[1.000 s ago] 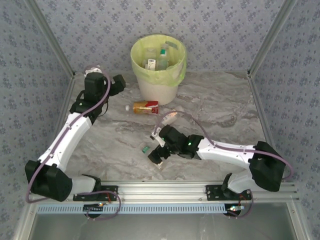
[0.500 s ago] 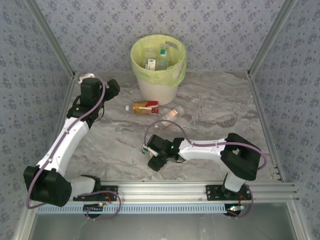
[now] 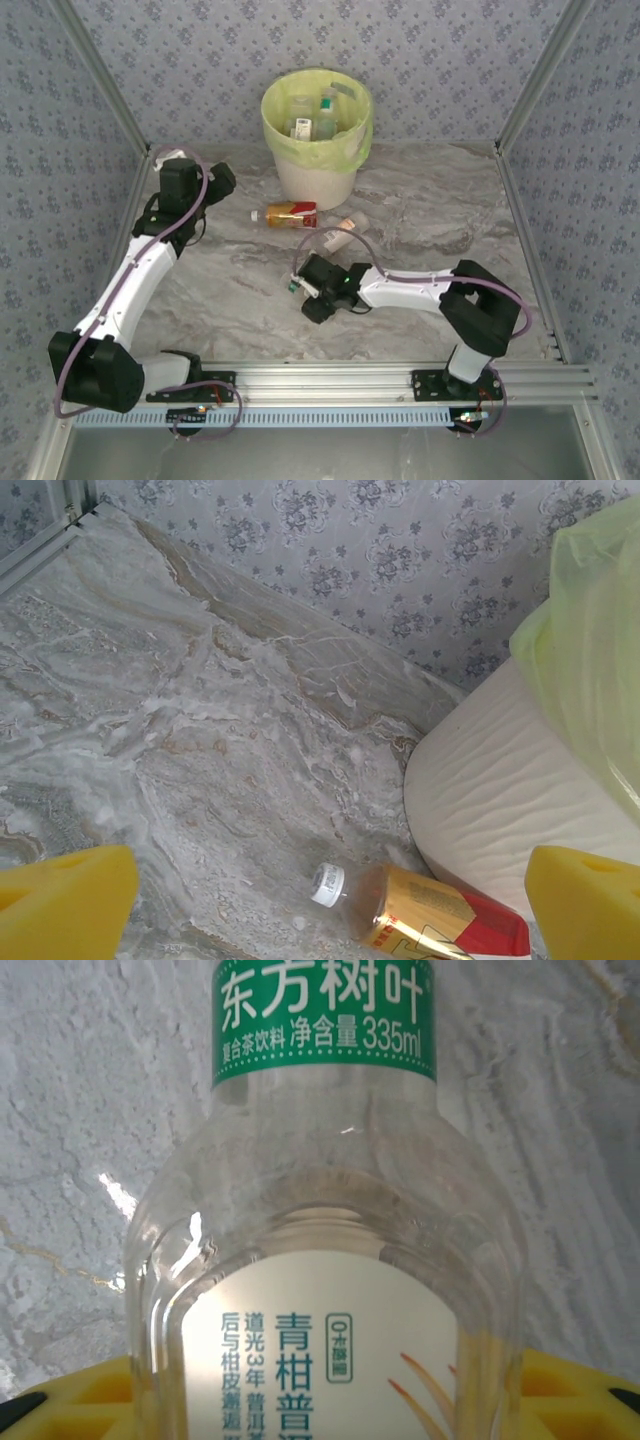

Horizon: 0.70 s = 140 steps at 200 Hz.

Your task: Put the plastic bottles in the bin

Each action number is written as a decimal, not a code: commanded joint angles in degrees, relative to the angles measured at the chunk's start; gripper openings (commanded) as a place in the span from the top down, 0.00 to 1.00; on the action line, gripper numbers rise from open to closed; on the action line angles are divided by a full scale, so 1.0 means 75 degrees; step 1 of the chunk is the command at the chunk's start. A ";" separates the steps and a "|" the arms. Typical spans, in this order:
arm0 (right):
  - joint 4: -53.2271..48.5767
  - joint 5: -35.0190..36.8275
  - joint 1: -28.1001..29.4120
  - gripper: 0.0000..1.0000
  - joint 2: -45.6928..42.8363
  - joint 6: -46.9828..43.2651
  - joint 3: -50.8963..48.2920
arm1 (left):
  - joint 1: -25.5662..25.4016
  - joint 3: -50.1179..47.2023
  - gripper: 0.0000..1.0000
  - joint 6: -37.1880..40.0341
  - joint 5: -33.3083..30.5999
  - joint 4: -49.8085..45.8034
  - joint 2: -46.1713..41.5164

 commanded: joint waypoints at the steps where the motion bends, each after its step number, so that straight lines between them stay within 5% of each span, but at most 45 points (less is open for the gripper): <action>1: -0.0308 -0.0457 -0.0343 0.66 -0.0524 -0.0352 0.0511 | 0.0089 -0.0026 0.01 -0.0094 -0.0010 -0.0037 -0.0163; 61: -0.0522 -0.1676 -0.1386 1.00 -0.1282 -0.1060 0.2014 | 0.0193 -0.0213 0.00 -0.0264 0.0054 -0.0034 -0.0145; 103: -0.0538 -0.2682 -0.2131 1.00 -0.1181 -0.1205 0.3313 | 0.0354 -0.0410 0.01 -0.0396 0.0062 -0.0028 -0.0307; 140: -0.0652 -0.2572 -0.2713 1.00 -0.0870 -0.1298 0.4631 | 0.0529 -0.0676 0.01 -0.0525 0.0082 -0.0069 -0.0571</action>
